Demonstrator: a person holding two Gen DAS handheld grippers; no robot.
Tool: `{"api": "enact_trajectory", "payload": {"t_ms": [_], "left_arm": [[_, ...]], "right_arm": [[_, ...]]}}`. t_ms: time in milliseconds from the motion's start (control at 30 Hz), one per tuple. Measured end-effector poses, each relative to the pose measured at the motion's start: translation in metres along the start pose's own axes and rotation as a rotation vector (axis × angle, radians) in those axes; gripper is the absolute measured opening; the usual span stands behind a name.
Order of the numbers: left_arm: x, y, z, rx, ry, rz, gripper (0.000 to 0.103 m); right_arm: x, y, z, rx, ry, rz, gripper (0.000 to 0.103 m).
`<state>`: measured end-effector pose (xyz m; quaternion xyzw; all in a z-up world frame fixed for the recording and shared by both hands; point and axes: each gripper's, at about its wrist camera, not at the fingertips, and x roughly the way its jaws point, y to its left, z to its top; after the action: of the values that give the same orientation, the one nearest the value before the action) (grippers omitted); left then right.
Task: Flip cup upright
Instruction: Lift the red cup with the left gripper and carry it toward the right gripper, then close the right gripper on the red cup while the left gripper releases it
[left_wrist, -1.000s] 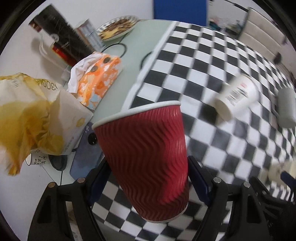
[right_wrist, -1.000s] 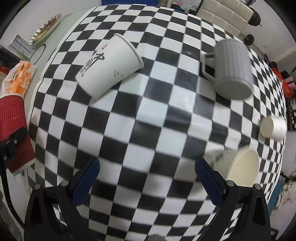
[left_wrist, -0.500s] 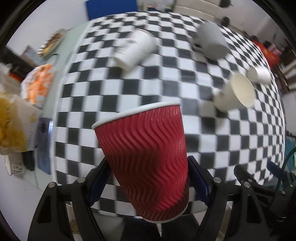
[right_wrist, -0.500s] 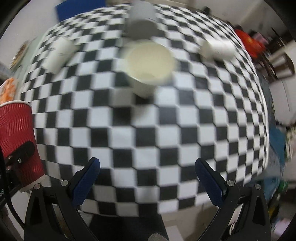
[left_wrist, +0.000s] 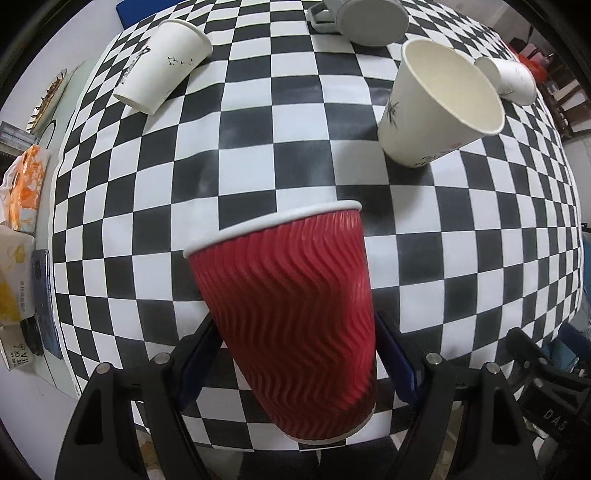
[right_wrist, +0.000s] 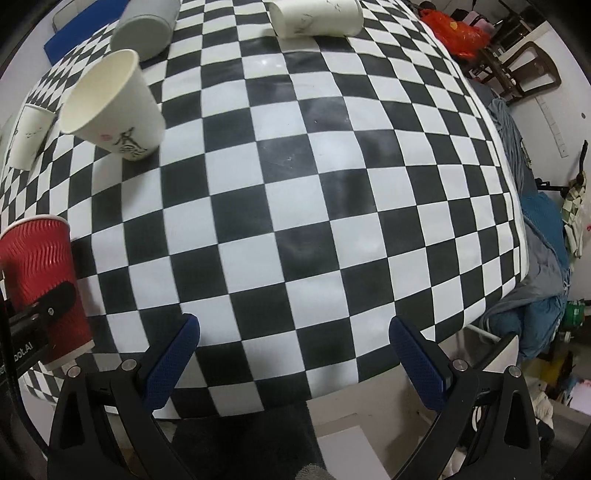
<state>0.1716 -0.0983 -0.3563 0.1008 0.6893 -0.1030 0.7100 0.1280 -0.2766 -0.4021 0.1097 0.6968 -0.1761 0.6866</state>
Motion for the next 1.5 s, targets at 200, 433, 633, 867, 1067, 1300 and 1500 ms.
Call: {"api": "enact_trajectory", "payload": {"t_ms": [200,433,633,867,1067,1300,1500], "left_arm": [[0.012,-0.004,0.000,-0.017,0.013,0.002,0.081],[0.019,0.002,0.001,-0.023,0.038,-0.006,0.084],[0.017,0.000,0.002,-0.051,0.008,-0.019,0.090],[-0.014,0.021,-0.007,-0.142,-0.061,-0.059,0.096],[-0.033,0.051,-0.024,-0.190,-0.096,-0.053,0.096],[-0.022,0.094,-0.037,-0.249,-0.048,0.055,0.096],[0.019,0.135,-0.051,-0.328,0.044,0.068,0.096]], "right_arm": [[0.009,0.000,0.010,-0.017,0.009,0.022,0.103],[0.017,0.001,0.017,-0.056,0.031,0.046,0.103],[0.018,0.010,0.025,-0.094,0.048,0.119,0.103],[0.001,0.019,0.031,-0.098,0.034,0.205,0.103],[-0.020,0.036,0.035,-0.110,0.019,0.318,0.103],[-0.029,0.092,0.036,-0.164,0.069,0.452,0.103],[-0.005,0.150,0.038,-0.222,0.176,0.494,0.100]]}}
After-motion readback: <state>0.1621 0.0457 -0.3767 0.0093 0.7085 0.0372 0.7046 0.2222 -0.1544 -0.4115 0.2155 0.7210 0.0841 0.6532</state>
